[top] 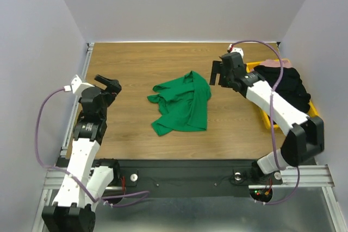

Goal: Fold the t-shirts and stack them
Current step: Flatten the tshirt out

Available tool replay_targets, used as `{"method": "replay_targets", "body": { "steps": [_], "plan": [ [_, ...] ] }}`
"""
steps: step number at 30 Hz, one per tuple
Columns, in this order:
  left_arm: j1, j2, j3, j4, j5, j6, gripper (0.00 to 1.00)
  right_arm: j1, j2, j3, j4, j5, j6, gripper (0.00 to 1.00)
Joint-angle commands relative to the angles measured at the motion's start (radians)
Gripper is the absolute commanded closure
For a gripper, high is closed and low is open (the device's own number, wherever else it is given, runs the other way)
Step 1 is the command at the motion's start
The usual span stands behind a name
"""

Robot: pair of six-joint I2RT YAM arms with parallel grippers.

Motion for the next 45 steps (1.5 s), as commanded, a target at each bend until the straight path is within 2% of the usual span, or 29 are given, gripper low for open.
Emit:
{"method": "replay_targets", "body": {
  "steps": [1, 2, 3, 4, 10, 18, 20, 26, 30, 32, 33, 35, 36, 39, 40, 41, 43, 45],
  "plan": [
    [-0.002, 0.103, -0.082, 0.108, 0.214, 0.019, 0.02, 0.033, -0.095, -0.072, 0.091, -0.167, 0.055, 0.00],
    [-0.015, 0.154, -0.090, 0.123, 0.276, 0.023, 0.02, 0.072, -0.096, -0.088, 0.095, -0.181, 0.060, 0.00],
    [-0.027, 0.154, -0.093, 0.129, 0.287, 0.029, 0.02, 0.073, -0.096, -0.106, 0.100, -0.178, 0.065, 0.00],
    [-0.045, 0.205, -0.089, 0.132, 0.290, 0.039, 0.02, 0.124, -0.098, -0.141, 0.103, -0.155, 0.077, 0.00],
    [-0.237, 0.325, -0.083, 0.113, 0.200, 0.046, 0.02, 0.270, -0.106, -0.261, 0.135, -0.114, 0.170, 0.00],
    [-0.259, 0.469, 0.008, 0.119, 0.117, 0.056, 0.01, 0.427, 0.043, -0.239, 0.178, -0.043, 0.269, 0.01],
    [-0.259, 0.507, 0.028, 0.139, 0.121, 0.062, 0.01, 0.433, 0.103, -0.225, 0.189, -0.023, 0.301, 0.03],
    [-0.260, 0.694, 0.133, 0.195, 0.150, 0.093, 0.02, 0.436, 0.181, -0.205, 0.200, 0.072, 0.371, 0.23],
    [-0.260, 0.827, 0.193, 0.206, 0.178, 0.115, 0.05, 0.436, 0.213, -0.203, 0.201, 0.090, 0.384, 0.28],
    [-0.266, 0.863, 0.215, 0.214, 0.204, 0.115, 0.10, 0.435, 0.227, -0.211, 0.200, 0.096, 0.396, 0.33],
    [-0.269, 0.895, 0.219, 0.217, 0.207, 0.116, 0.14, 0.436, 0.232, -0.214, 0.200, 0.101, 0.398, 0.42],
    [-0.280, 0.921, 0.226, 0.226, 0.216, 0.116, 0.20, 0.436, 0.226, -0.225, 0.198, 0.122, 0.408, 0.51],
    [-0.283, 0.944, 0.230, 0.234, 0.228, 0.118, 0.27, 0.435, 0.218, -0.231, 0.200, 0.124, 0.411, 0.58],
    [-0.298, 0.980, 0.236, 0.249, 0.238, 0.119, 0.39, 0.436, 0.198, -0.232, 0.200, 0.126, 0.408, 0.69],
    [-0.300, 0.987, 0.241, 0.263, 0.267, 0.122, 0.54, 0.436, 0.181, -0.234, 0.200, 0.130, 0.399, 0.76],
    [-0.303, 0.995, 0.242, 0.270, 0.275, 0.128, 0.65, 0.435, 0.174, -0.235, 0.198, 0.135, 0.393, 0.79],
    [-0.305, 1.006, 0.253, 0.289, 0.310, 0.136, 1.00, 0.435, 0.151, -0.240, 0.198, 0.138, 0.378, 0.85],
    [-0.305, 1.000, 0.255, 0.297, 0.307, 0.148, 1.00, 0.435, 0.108, -0.243, 0.195, 0.138, 0.350, 0.87]
  ]
}}
